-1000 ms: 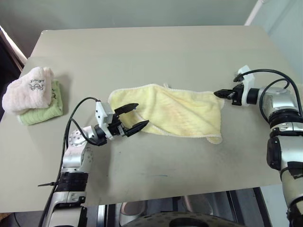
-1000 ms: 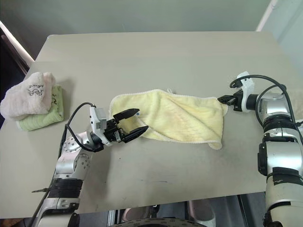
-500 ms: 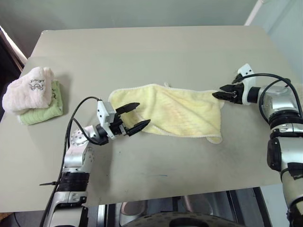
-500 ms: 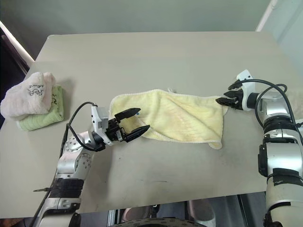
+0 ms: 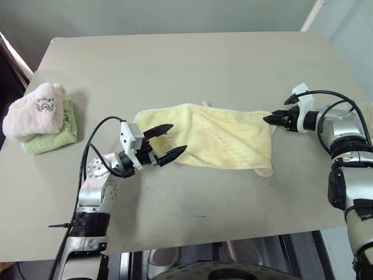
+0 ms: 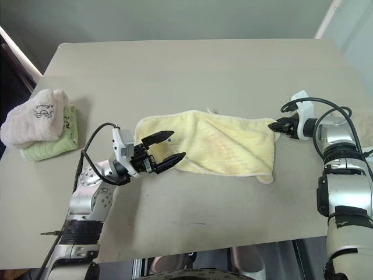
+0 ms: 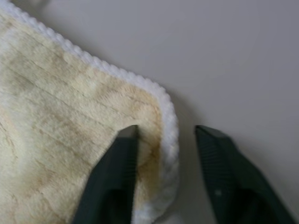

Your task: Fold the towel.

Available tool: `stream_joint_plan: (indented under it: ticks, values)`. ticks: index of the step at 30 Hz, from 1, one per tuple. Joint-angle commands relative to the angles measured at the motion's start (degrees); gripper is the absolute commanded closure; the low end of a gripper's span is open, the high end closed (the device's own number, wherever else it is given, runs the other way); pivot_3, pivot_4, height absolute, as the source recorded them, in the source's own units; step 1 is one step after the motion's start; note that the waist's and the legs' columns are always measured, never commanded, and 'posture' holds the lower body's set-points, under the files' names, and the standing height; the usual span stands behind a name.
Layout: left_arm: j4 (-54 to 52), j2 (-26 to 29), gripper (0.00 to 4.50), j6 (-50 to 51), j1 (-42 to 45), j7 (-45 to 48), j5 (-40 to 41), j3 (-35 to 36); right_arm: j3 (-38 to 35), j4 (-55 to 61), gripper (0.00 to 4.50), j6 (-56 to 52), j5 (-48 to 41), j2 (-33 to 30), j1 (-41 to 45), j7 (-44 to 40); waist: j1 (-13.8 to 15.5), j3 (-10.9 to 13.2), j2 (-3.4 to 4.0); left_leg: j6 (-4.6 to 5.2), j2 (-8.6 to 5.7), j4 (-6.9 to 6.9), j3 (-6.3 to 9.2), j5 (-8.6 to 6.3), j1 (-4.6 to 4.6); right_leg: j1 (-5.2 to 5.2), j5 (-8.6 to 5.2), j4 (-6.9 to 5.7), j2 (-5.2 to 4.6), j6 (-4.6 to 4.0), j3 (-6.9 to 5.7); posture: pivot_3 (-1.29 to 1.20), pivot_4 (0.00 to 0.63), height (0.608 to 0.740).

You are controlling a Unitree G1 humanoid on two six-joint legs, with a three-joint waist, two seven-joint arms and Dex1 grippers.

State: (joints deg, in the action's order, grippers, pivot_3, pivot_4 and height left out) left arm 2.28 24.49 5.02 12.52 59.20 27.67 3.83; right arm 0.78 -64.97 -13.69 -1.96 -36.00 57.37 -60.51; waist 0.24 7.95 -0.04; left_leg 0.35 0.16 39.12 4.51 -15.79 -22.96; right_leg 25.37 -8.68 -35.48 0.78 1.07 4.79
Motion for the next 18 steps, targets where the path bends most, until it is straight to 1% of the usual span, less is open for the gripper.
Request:
stream_joint_plan:
  ticks: [1, 2, 3, 8, 10, 14, 18]
  values:
    - [-1.88, -0.29, 0.0, -0.46, 0.55, -0.5, 0.36, 0.13, -1.31, 0.97, 4.04, 1.88, -0.46, -0.15, 1.93, 0.37, 0.0, 0.0, 0.0, 0.0, 0.0, 0.0, 0.0, 0.0, 0.0, 0.0, 0.0, 0.0, 0.0, 0.0, 0.0, 0.0, 0.15, 0.74]
    - [-1.64, -0.53, 0.0, -0.74, 0.67, -0.8, 0.44, 0.35, -1.34, 1.21, 4.41, 2.12, -0.5, -0.22, 1.95, 0.25, 0.01, 0.0, 0.0, 0.0, 0.0, 0.0, 0.0, 0.0, 0.0, 0.0, 0.0, 0.0, 0.0, 0.0, 0.0, 0.0, 0.15, 0.74]
    - [-1.01, -0.82, 0.0, -1.14, 1.11, -1.33, 0.45, 0.76, -1.33, 1.72, 4.46, 2.4, -0.56, -0.35, 1.83, -0.03, 0.01, 0.0, 0.0, 0.0, 0.0, 0.0, 0.0, 0.0, 0.0, 0.0, 0.0, 0.0, 0.0, 0.0, 0.0, 0.0, 0.15, 0.74]
    - [7.08, -2.24, 0.0, -6.73, 6.9, -7.67, -2.57, 4.23, -1.41, 7.18, 4.46, 1.79, -1.72, -1.46, -0.29, -3.53, 0.15, 0.01, 0.01, -0.02, -0.01, 0.03, 0.0, 0.06, 0.0, 0.01, 0.03, -0.04, -0.01, -0.04, -0.01, 0.0, 0.15, 0.74]
    - [10.79, -2.8, 0.0, -8.93, 9.79, -10.85, -3.35, 6.08, -1.7, 11.07, 4.46, 0.31, -2.47, -1.84, -1.52, -4.51, 0.09, 0.01, 0.01, -0.02, 0.0, 0.03, 0.0, 0.1, 0.0, 0.0, 0.11, -0.05, 0.0, -0.02, -0.01, 0.0, 0.15, 0.74]
    - [20.5, -2.44, 0.0, -14.24, 16.38, -16.96, -6.12, 9.42, -2.58, 24.4, 4.46, -5.13, -5.2, -2.83, -5.82, -5.77, 0.08, 0.0, 0.01, -0.07, 0.0, 0.02, 0.0, 0.16, 0.02, 0.0, 0.17, -0.05, 0.01, 0.03, -0.02, 0.0, 0.15, 0.74]
    - [29.66, 0.07, 0.0, -16.08, 21.26, -17.53, -7.67, 10.57, -2.89, 39.37, 4.46, -11.54, -7.97, -4.33, -11.4, -6.31, 0.08, 0.01, 0.01, -0.21, 0.0, 0.01, 0.01, 0.26, 0.0, -0.01, 0.21, -0.03, 0.03, 0.1, -0.06, 0.0, 0.15, 0.74]
